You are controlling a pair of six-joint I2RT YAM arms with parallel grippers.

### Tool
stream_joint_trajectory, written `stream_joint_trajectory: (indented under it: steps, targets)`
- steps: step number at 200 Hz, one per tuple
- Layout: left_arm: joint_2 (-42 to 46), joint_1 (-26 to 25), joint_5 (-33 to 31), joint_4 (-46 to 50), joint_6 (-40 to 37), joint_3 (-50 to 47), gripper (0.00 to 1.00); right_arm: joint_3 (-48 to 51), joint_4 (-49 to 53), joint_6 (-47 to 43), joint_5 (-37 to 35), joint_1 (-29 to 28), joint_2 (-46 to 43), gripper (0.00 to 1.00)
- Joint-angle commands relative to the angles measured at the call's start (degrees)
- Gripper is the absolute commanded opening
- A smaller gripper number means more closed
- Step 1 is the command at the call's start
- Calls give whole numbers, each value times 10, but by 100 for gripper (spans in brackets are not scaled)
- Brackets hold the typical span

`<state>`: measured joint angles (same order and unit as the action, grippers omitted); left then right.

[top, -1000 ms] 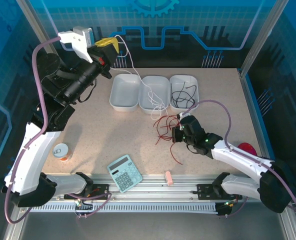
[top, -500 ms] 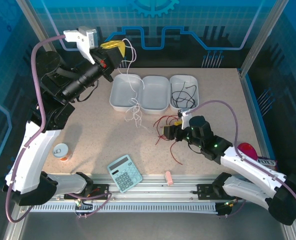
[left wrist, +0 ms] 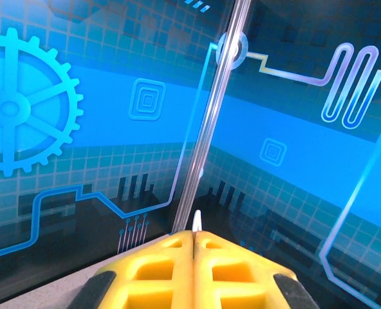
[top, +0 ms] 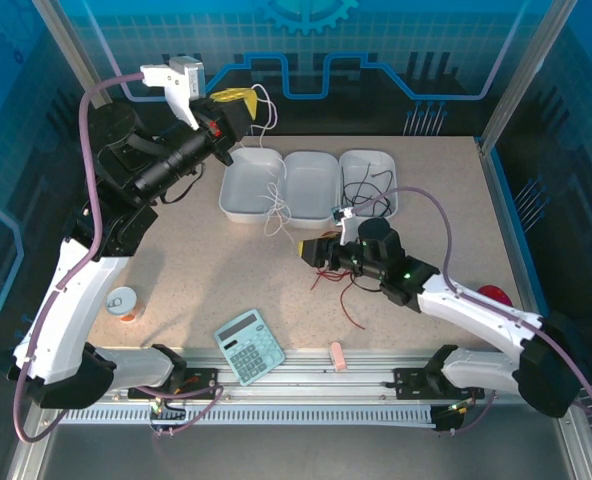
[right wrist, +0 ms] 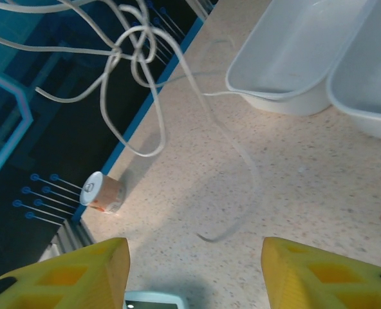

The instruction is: Untangle the cables

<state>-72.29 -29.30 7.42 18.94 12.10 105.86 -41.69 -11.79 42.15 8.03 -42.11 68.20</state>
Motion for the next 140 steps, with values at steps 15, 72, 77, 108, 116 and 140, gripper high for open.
stream_joint_trajectory:
  steps: [15, 72, 77, 108, 116, 140]
  targets:
    - [-3, 4, 3, -19, 14, -6, 0, -15, -143, 67, 50, -9, 55, 56]
    - [-12, 4, 22, -22, 33, -7, 0, -24, -194, 63, 18, -11, 113, 50]
    - [-11, 4, 23, -22, 34, -7, 0, -26, -196, 61, 17, -11, 116, 50]
    - [-9, 3, 32, -27, 38, -10, 0, -43, -208, 60, 14, -11, 140, 46]
    - [-9, 4, 33, -27, 38, -10, 0, -49, -210, 62, 18, -11, 147, 45]
    - [-8, 4, 32, -27, 36, -10, 0, -61, -225, 74, 28, -11, 170, 43]
